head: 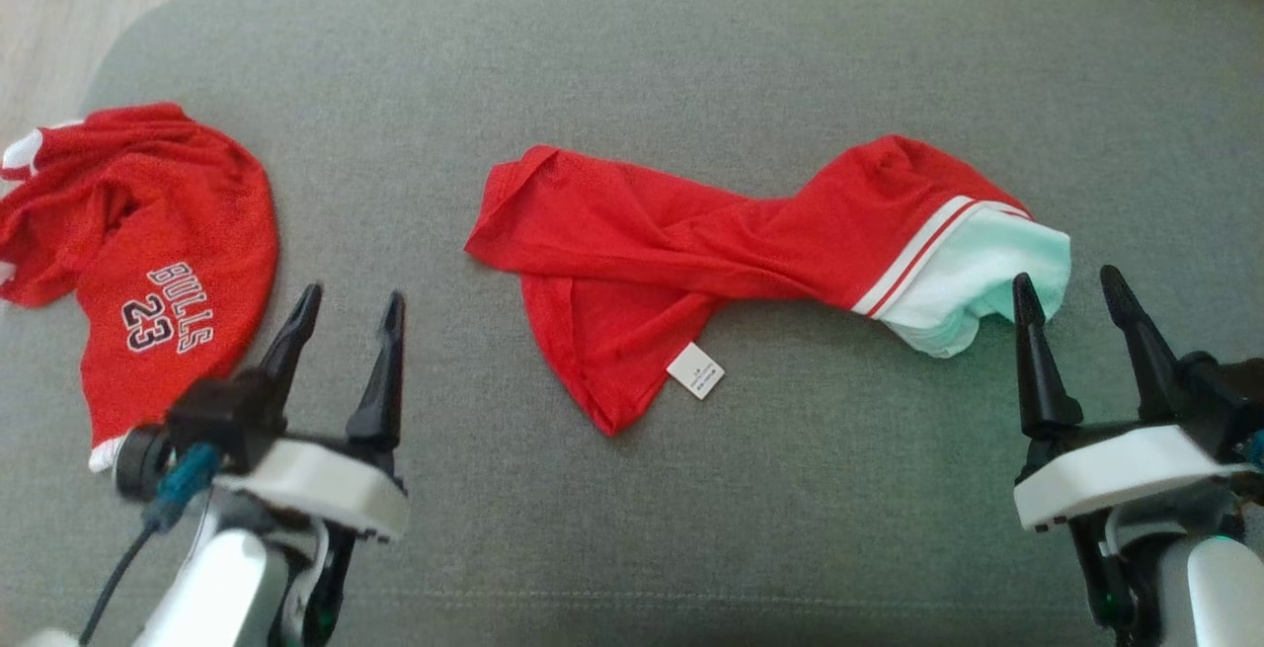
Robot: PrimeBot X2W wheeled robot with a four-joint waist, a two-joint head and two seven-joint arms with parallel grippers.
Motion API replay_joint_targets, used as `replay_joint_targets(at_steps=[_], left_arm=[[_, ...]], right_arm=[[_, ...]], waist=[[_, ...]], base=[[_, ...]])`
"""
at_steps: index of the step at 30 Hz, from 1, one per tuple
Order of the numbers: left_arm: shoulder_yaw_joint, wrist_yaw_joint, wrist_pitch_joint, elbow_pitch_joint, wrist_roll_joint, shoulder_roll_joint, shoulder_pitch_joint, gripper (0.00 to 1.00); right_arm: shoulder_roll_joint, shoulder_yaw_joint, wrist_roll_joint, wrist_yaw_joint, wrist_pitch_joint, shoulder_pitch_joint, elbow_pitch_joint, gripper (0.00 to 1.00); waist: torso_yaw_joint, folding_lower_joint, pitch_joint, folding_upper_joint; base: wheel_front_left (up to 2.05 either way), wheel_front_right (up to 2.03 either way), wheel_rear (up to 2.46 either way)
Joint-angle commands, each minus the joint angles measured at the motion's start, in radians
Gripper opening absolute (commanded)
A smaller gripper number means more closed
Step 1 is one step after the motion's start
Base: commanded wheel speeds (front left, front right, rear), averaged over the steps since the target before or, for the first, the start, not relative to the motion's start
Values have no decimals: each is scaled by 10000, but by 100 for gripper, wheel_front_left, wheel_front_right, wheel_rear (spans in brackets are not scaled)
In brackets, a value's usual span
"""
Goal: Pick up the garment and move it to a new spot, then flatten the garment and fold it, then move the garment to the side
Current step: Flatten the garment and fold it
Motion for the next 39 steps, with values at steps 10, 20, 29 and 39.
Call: replay_joint_targets(at_steps=[10, 20, 29, 39], left_arm=[[-508, -1670, 943, 2495, -400, -365, -3905, 100], [-901, -2643, 1279, 6002, -1098, -565, -5610, 100], [-1862, -2768, 999, 7218, -1978, -519, -6287, 0], [-2924, -2771, 216, 7323, -2777, -429, -6640, 0]], right_arm=[[-45, 508, 61, -9, -193, -854, -279, 100], [-45, 736, 92, -9, -321, -1199, 20, 100], [-45, 498, 106, -9, -287, -1315, 276, 100], [-104, -351, -274, -9, 297, -1899, 1464, 100]], waist=[[-404, 0, 1112, 0], [-939, 0, 1725, 0], [-1005, 0, 1870, 0], [-652, 0, 1866, 0]], base=[[0, 0, 0], [0, 0, 0], [0, 0, 0], [0, 0, 0]])
